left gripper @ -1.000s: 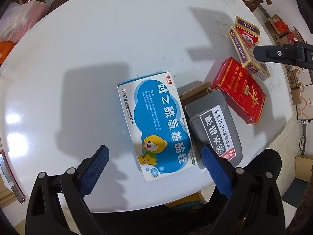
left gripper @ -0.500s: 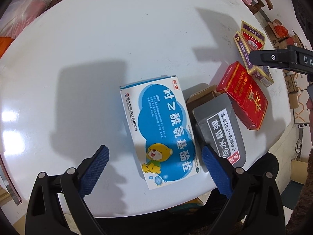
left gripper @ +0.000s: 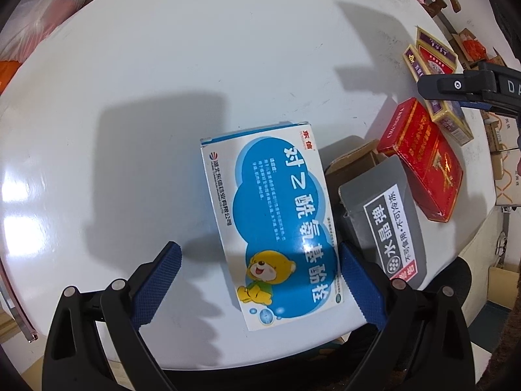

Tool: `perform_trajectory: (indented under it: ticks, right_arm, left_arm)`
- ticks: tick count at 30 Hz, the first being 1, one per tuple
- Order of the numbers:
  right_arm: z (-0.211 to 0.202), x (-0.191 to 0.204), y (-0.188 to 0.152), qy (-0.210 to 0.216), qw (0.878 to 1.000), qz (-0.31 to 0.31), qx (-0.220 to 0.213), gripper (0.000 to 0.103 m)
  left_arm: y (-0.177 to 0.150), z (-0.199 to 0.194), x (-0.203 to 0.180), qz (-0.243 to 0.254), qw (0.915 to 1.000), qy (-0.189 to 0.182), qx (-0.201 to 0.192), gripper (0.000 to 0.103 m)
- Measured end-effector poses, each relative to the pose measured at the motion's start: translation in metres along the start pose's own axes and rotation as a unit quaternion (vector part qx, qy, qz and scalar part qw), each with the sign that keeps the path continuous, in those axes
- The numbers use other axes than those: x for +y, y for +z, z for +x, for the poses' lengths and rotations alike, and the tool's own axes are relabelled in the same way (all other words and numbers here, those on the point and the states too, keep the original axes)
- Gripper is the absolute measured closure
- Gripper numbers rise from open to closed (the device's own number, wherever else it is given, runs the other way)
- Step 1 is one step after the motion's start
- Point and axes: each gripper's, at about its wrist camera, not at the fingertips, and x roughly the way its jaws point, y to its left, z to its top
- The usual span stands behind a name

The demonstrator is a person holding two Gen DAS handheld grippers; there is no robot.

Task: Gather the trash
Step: 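Grasp the blue-white medicine box with the left tool while the right tool grasps the gold playing-card box, then lift both boxes and carry them down toward the trash bag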

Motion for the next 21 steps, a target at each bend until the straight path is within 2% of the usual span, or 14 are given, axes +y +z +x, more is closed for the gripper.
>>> perform_trajectory:
  ticks: [4,7,8,12,14,15,21]
  right_arm:
    - [0.007,0.003,0.003,-0.015,1.0,-0.006,-0.001,0.01]
    - [0.007,0.009,0.003,-0.028,0.999,-0.021,-0.007,0.019]
    - [0.007,0.016,0.002,-0.032,0.999,-0.029,-0.012,0.026]
    - [0.006,0.022,0.002,-0.028,0.999,-0.034,-0.018,0.036]
    - [0.007,0.024,0.002,-0.027,0.999,-0.039,-0.021,0.037]
    - [0.006,0.025,0.002,-0.028,0.999,-0.041,-0.023,0.039]
    - [-0.005,0.032,-0.003,-0.034,0.997,-0.053,-0.047,0.041]
  left_arm:
    - [0.003,0.002,0.005,0.0,0.9999,0.01,-0.004,0.01]
    - [0.004,0.003,0.007,0.002,0.9999,0.012,-0.006,0.01]
    - [0.005,0.003,0.007,0.001,0.9999,0.013,-0.007,0.011]
    - [0.008,0.001,0.0,0.006,0.9995,0.028,-0.014,0.021]
    - [0.008,-0.002,-0.001,0.011,0.9994,0.027,-0.019,0.033]
    - [0.008,-0.004,-0.003,0.012,0.9994,0.027,-0.02,0.043]
    - [0.003,-0.004,-0.003,0.016,0.9993,0.024,-0.025,0.043]
